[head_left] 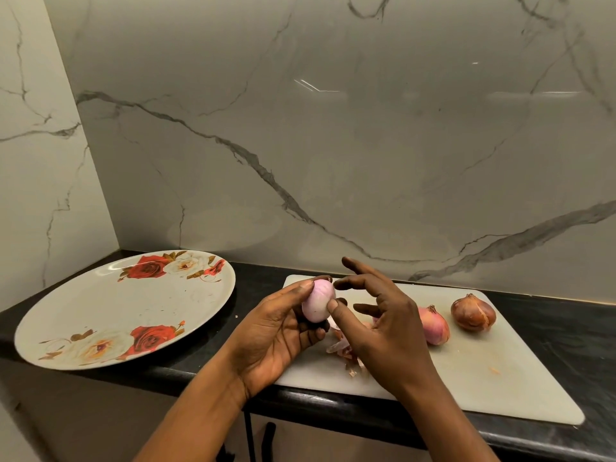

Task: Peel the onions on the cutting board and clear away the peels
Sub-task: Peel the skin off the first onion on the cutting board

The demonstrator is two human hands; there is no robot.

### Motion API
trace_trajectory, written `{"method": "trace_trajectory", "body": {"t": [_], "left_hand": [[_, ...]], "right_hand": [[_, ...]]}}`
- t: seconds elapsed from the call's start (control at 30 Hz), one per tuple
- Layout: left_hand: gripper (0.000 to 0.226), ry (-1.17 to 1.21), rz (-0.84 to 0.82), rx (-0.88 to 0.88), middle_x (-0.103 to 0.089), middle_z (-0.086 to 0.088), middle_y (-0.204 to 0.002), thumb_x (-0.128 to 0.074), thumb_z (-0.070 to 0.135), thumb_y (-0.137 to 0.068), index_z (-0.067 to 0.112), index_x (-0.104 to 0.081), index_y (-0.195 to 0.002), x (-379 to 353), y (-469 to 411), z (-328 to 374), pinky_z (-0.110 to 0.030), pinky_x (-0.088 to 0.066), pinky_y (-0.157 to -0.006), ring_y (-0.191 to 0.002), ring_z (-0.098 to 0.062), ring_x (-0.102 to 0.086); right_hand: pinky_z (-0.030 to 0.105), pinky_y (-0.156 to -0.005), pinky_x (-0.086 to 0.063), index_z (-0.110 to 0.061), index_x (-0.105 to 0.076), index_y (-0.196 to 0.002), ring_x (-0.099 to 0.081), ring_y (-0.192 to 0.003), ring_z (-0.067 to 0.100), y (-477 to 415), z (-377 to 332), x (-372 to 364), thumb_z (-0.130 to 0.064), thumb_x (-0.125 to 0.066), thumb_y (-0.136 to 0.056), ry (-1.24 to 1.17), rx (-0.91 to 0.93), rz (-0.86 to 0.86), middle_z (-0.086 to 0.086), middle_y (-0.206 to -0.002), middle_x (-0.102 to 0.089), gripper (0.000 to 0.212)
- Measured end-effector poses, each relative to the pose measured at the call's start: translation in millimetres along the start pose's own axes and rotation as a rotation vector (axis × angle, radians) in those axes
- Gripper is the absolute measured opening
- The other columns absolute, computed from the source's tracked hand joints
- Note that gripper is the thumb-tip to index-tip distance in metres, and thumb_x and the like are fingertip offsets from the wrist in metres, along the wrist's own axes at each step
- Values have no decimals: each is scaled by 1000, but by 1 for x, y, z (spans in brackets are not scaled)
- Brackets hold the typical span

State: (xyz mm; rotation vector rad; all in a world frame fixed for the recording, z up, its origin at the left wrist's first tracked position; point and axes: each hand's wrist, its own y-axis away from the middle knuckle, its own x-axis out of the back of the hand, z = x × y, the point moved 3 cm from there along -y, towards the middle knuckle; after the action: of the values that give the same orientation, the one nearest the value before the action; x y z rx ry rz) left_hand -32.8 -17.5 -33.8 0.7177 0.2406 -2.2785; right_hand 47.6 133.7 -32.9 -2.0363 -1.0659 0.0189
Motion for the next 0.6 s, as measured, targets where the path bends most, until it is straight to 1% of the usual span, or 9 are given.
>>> {"method": "trace_trajectory", "body": {"t": [0.07, 0.13, 0.23, 0.33, 0.4, 0.5, 0.57, 0.6], "left_hand": [[39, 5, -5, 1, -59, -32, -142, -66, 30, -92, 11, -76, -124, 0, 0, 0, -31, -60, -74, -111, -33, -58], [39, 2, -2, -7, -60, -31, -142, -65, 30, -93, 11, -76, -125, 1, 0, 0, -31, -60, -74, -109, -31, -60], [40, -1, -9, -13, -61, -30, -142, -63, 29, -96, 10, -73, -129, 2, -1, 0, -31, -60, -75, -109, -30, -60], [40, 4, -23, -21, -60, -30, -143, -62, 29, -98, 9, -72, -132, 2, -1, 0, -30, -60, -76, -109, -30, -61], [40, 3, -26, -27, -60, -31, -142, -63, 29, -98, 9, -71, -132, 3, -2, 0, -30, -60, -74, -104, -28, -63], [41, -9, -41, -30, -58, -31, -144, -65, 30, -98, 10, -71, -133, 2, -2, -1, -30, -61, -75, -104, -28, -62], [40, -10, -27, -24, -59, -31, -143, -65, 31, -96, 11, -73, -131, 3, -2, -1, -30, -61, -74, -102, -28, -62], [39, -13, -30, -21, -59, -31, -143, -65, 31, -96, 12, -73, -130, 3, -2, -1, -30, -61, -74, -104, -29, -61]], "right_hand": [[34, -93, -63, -41, -73, -113, -53, -137, -6, -1, 1, -2, -50, -73, -90, -20, -9, -35, -26, -151, -55, 24], [37, -93, -63, -40, -73, -109, -53, -137, -5, -1, 1, -3, -47, -73, -90, -40, -11, -47, -26, -150, -55, 19], [40, -93, -63, -39, -74, -103, -54, -136, -5, -1, 2, -3, -36, -76, -93, -46, -18, -61, -27, -147, -58, 11], [43, -94, -62, -37, -74, -101, -55, -137, -2, -1, 3, -4, -28, -76, -95, -30, -14, -82, -28, -145, -59, 10], [42, -94, -61, -37, -73, -100, -54, -137, -3, -1, 2, -4, -28, -74, -96, -10, -12, -80, -28, -144, -58, 9], [40, -93, -62, -36, -70, -98, -54, -135, -4, 1, 1, -2, -29, -73, -95, 4, -9, -36, -26, -144, -59, 8], [39, -91, -63, -37, -70, -100, -55, -135, -4, 1, 0, 0, -35, -73, -93, -9, -18, -13, -25, -146, -57, 8], [38, -91, -63, -38, -70, -103, -54, -135, -5, 0, 0, -1, -41, -73, -92, -4, -16, -17, -26, -148, -56, 12]]}}
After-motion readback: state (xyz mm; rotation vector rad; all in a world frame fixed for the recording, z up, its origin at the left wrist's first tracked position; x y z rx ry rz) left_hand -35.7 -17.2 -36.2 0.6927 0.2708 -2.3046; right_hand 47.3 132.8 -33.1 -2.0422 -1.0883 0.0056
